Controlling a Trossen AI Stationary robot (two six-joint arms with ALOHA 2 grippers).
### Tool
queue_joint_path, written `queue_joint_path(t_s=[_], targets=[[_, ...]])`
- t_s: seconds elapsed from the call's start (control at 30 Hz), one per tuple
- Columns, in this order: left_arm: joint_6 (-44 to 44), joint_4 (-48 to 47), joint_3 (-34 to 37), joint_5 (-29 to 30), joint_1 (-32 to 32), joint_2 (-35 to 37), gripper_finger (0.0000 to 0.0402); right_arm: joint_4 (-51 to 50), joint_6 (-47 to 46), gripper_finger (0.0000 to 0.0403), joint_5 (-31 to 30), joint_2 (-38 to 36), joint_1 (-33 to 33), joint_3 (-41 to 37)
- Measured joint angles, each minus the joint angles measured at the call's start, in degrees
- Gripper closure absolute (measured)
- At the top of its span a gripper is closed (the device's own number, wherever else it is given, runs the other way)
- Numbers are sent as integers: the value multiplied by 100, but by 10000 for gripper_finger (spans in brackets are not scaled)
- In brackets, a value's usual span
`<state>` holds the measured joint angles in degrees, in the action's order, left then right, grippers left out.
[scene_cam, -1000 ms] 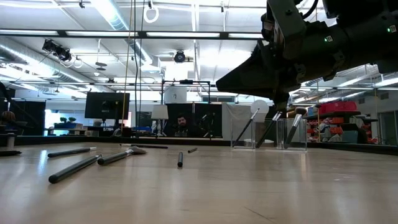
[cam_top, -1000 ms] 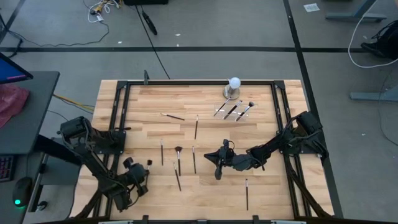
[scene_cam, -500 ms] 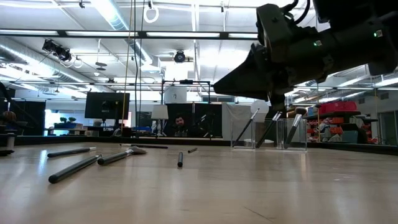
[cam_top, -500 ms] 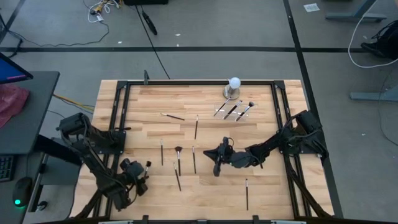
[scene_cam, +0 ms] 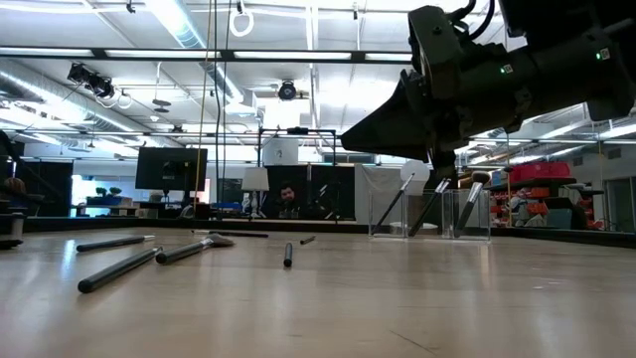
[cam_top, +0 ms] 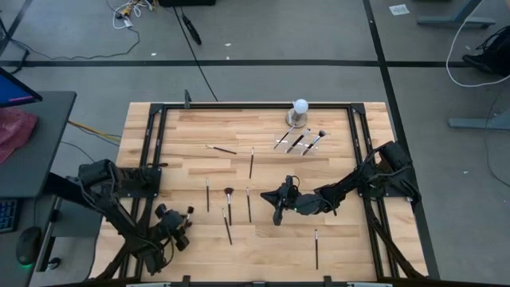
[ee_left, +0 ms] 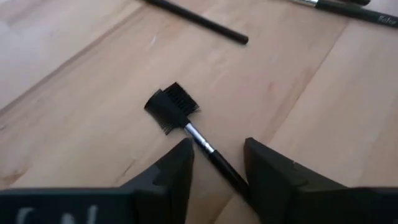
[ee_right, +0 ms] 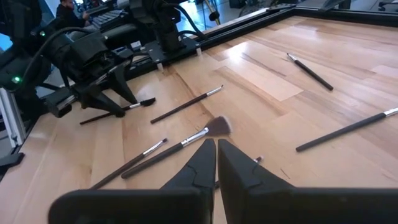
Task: Put items in baskets/containers
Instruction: Put the eye groomer brush into the transparent organizer
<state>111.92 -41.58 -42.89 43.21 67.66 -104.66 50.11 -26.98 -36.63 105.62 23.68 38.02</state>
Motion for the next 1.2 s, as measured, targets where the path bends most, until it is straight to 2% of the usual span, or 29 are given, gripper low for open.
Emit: queue_joint_path(t_s=[0.37,0.87,1.2], targets=[[253,-35,5,286,281,-350,387,0,2,382,3,0,2,0],[306,241,33,849,328,-145,391,-1,46,382,3,0,2,0],[243,229,20,1680,324,-96,391,2,44,382,3,0,2,0]])
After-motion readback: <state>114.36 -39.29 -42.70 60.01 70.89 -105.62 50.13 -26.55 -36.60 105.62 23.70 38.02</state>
